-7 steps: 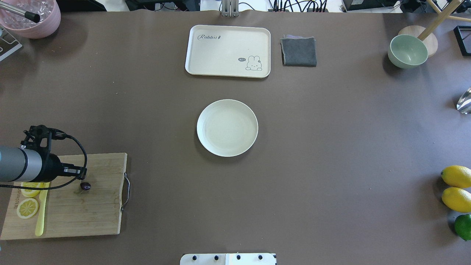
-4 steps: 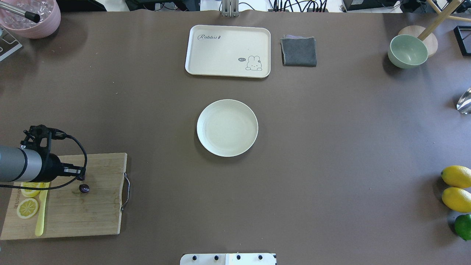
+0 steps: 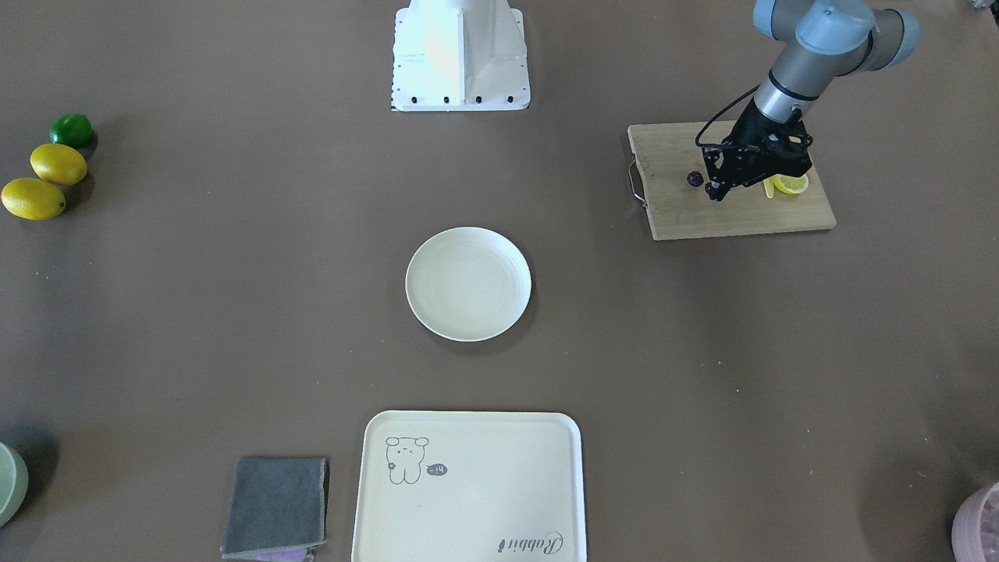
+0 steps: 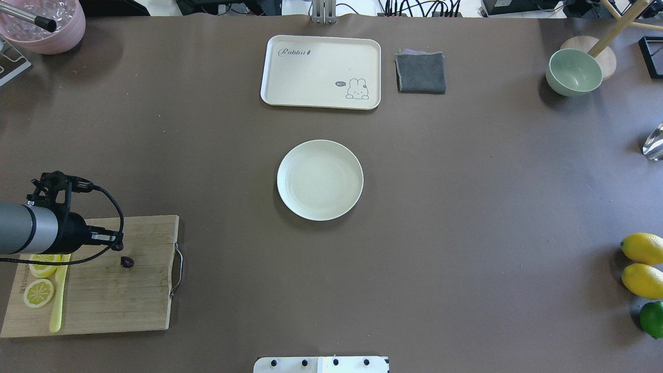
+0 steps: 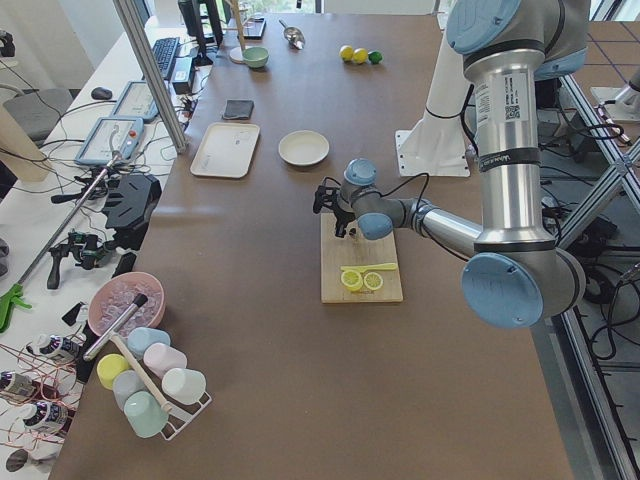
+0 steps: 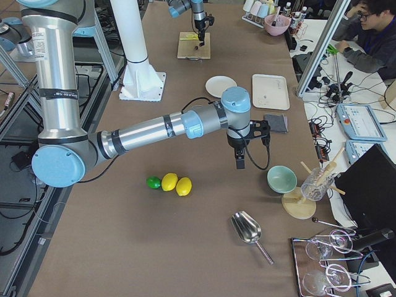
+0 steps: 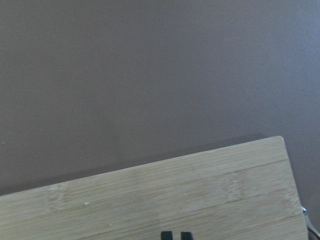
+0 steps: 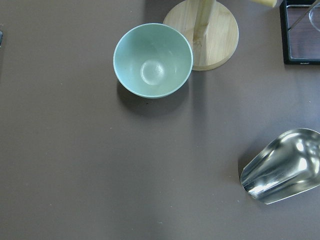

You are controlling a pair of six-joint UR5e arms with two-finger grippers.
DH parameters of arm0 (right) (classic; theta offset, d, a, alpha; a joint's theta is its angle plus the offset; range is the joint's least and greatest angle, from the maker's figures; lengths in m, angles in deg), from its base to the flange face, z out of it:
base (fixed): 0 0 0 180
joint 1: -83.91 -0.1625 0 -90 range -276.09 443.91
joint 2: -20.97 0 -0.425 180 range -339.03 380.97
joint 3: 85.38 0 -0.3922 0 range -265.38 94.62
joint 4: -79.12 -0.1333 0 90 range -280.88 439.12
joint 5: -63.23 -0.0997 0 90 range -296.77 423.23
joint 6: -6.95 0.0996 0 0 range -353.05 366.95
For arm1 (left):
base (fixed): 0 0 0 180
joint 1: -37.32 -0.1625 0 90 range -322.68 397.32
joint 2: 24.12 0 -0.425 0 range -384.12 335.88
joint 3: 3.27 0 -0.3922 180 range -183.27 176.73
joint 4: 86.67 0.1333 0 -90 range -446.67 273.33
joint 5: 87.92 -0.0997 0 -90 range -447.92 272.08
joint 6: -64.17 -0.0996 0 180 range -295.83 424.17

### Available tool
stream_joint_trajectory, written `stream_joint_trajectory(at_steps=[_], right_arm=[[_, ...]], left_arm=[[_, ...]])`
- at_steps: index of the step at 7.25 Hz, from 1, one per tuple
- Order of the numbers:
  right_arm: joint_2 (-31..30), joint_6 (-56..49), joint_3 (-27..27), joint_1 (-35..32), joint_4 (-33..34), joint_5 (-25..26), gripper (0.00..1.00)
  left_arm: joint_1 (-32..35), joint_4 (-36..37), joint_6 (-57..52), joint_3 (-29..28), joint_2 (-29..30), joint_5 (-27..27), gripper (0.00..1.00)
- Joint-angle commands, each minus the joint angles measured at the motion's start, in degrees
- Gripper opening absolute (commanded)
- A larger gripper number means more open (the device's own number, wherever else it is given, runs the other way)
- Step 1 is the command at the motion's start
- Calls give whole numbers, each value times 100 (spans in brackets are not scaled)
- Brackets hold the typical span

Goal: Place red cherry on plate
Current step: 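Lower the left gripper and grasp the dark red cherries, then lift the cherries with the left gripper and carry them over the plate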

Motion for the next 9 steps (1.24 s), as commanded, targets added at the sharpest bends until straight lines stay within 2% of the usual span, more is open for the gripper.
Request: stream_joint_trajectory(at_steps=[1,2,3,4,5,6,8,9], right_arm=[[-9,0,0,0,0,1,100],[-9,0,0,0,0,1,100],[-52,-9,0,0,-9,-8,100],[-114,-26,-9,-35,-26,-8,100],[-227,-26,-35,-122,-44,1,100],[-342,-157,-35,-201,-44,10,100],[-430,-483,-9,-290,-35,1,100],[-465,-483,0,-290,-35,1,100]], left_arm=[[23,35,32,57,351,44,0],[50,201,49,31,771,53,0],[102,750,76,40,1350,114,0],[190,1487,320,-21,2173,132,0],[199,2329,583,-300,3243,123,0],[182,2616,812,-869,4063,114,0],[182,2428,946,-2125,4964,79,0],[208,1982,955,-2584,5081,-51,0]])
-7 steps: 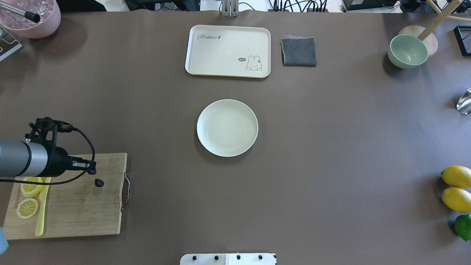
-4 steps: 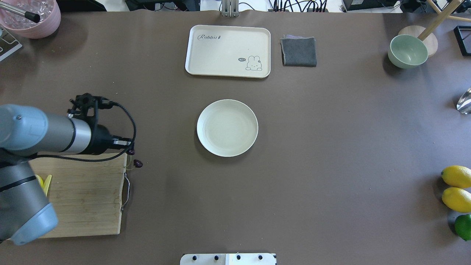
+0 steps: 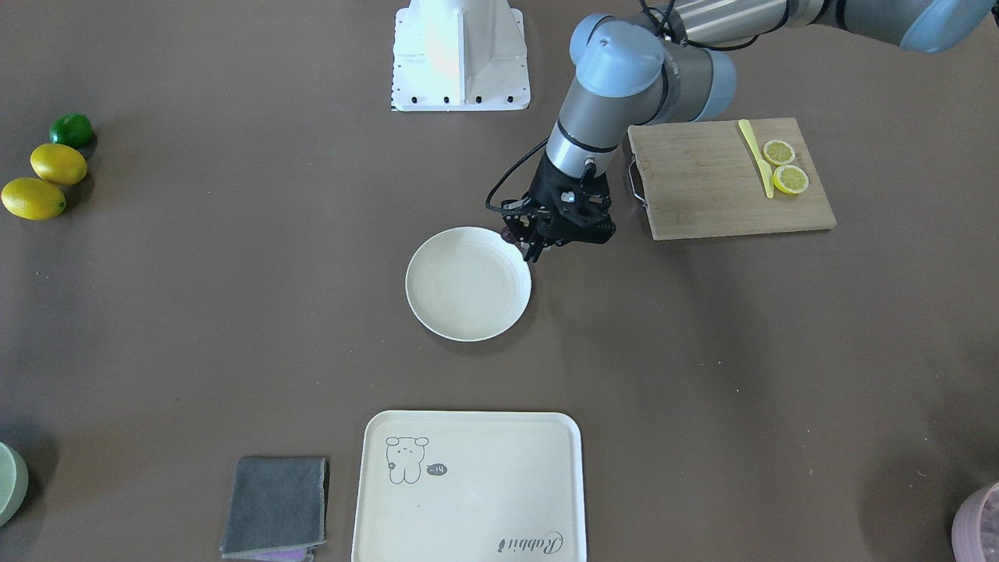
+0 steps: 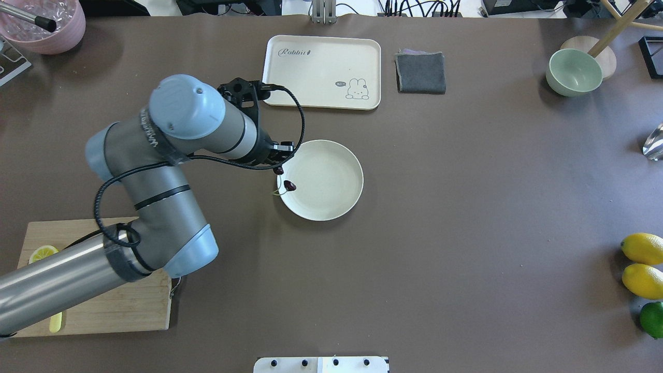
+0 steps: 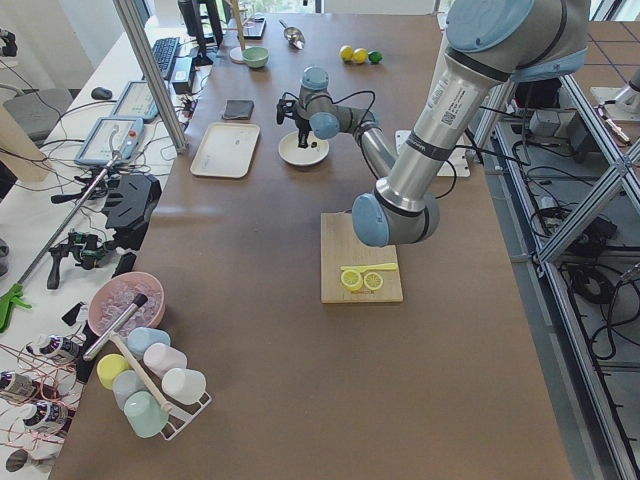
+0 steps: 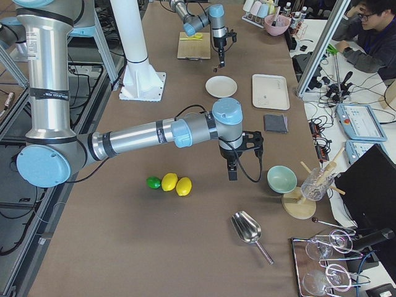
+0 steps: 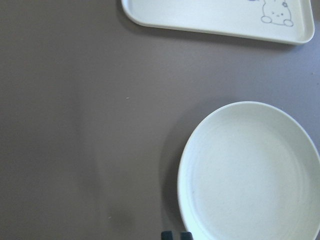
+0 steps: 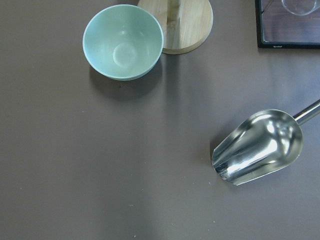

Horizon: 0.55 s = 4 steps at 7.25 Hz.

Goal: Place red cherry on plate
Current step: 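Lift the cherries with the left gripper and carry them over the plate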

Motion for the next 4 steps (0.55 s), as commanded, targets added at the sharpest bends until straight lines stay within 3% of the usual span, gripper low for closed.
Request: stream_joint_trajectory(at_steps=[1,2,4], right_arm=[[-133,-50,1,-46,-25,-9,100],[-134,-50,1,-46,-25,-10,100],[-195,-50,1,-46,-43,-1,100]], left_arm=[[12,-609,131,-955,447,-368,23],[-14,-673,158,-1063,526,-388,97],[-14,-674,254,-1011,580,-388,98]])
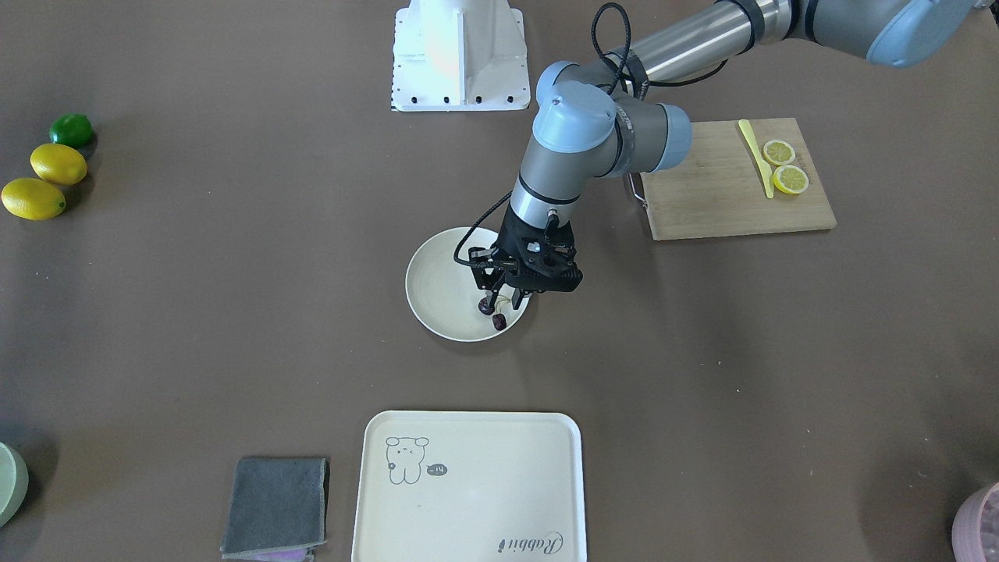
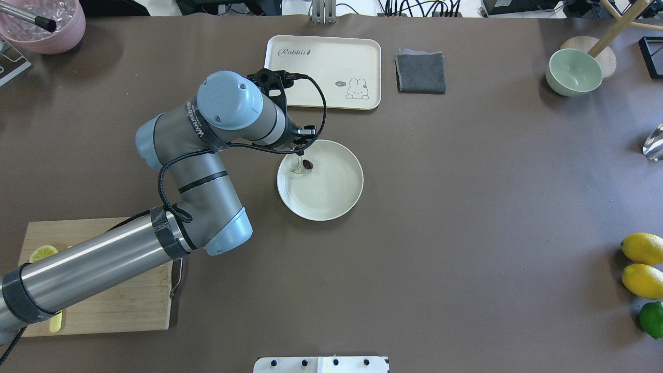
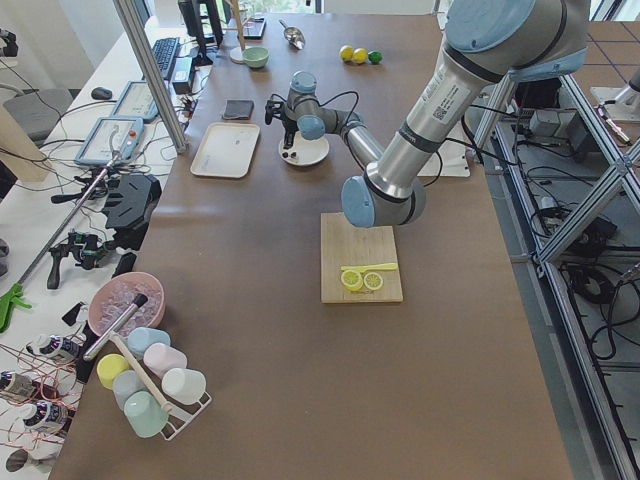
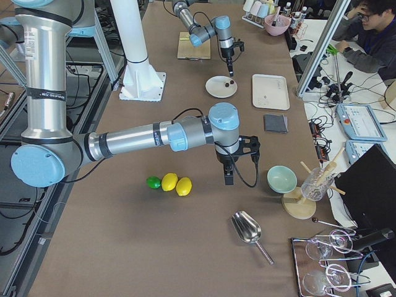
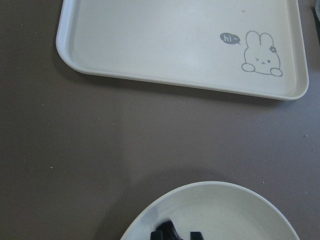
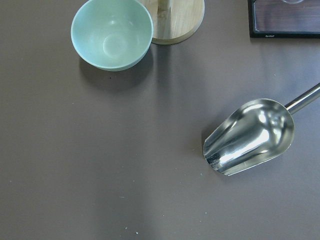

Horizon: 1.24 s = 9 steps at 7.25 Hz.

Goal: Place red cherry on plate

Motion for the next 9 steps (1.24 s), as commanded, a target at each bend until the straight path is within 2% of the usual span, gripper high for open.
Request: stream_joint_trajectory(at_steps=[1,2,3,4,6,7,9], right_arm=[[-90,-1,-9,-2,-14,7,100],[-125,-1,0,-11,-14,24,100],[-300,-1,8,-11,29,76,100],[-502,-1,43,-2,65,59,100],[-539,8,315,-2,187,-11,100],[-565,-1,316,-11,188,24,100],[-565,-1,325,-11,179,-2,100]], left_arm=[[9,43,45,174,45,13,98],[43,96,45,410,-34,22,98],[174,497,-7,752,-235,57,98],[567,1301,-295,1225,-419,614,98],[1856,3076,-2396,2079,-806,1687,98],[2603,3816,-3721,2248,-965,2127,98],[4036,4008,-5921,2417,-1946,2778,98]])
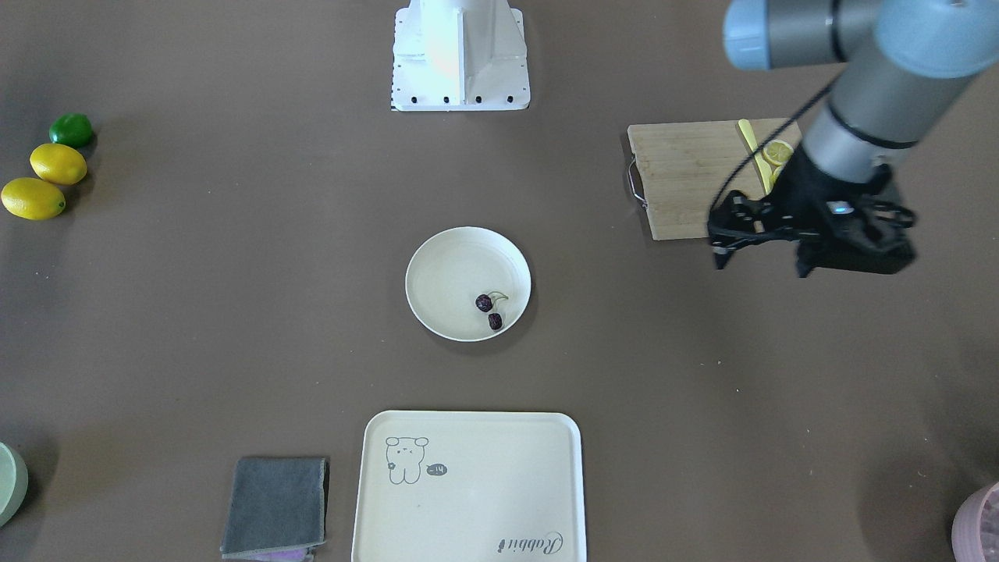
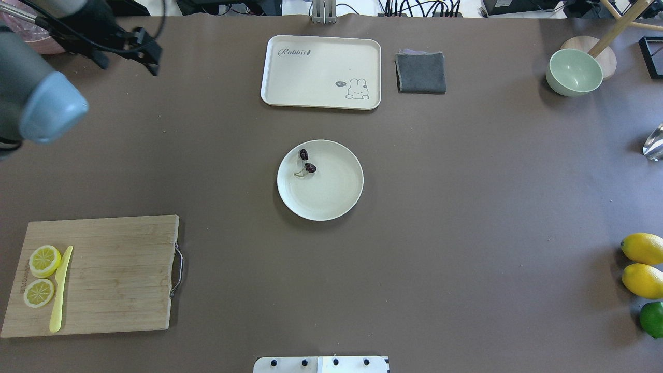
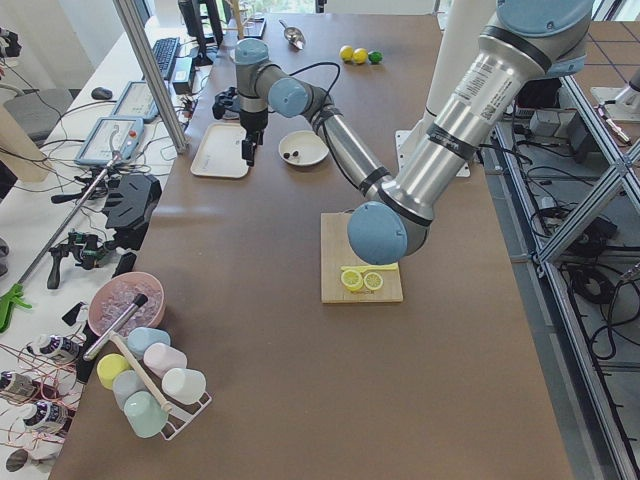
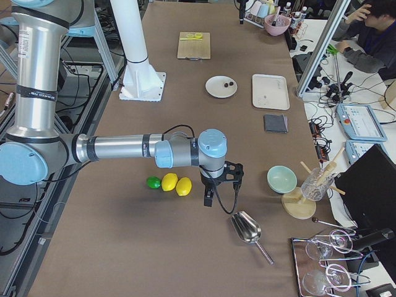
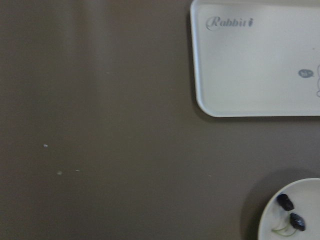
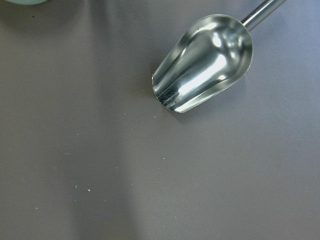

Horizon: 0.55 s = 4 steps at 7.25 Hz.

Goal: Place red cherry on plate

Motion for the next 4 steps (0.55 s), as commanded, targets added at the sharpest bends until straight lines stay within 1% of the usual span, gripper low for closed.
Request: stream_joint_trajectory(at_steps=[1,2,3,4], right_arm=[[-4,8,30,4,-7,-17,100],[4,8,48,4,-16,-34,100],[-4,8,48,4,-16,-34,100],[-13,8,57,4,-16,-34,100]], left_arm=[[1552,202,-2467,-6,-1025,531,98],[2037,211,-3382,-294,-1221,541,98],[2372,194,-4218,-663,-1379,541,98],[2663,167,-4705,-936,-1433,619,98]])
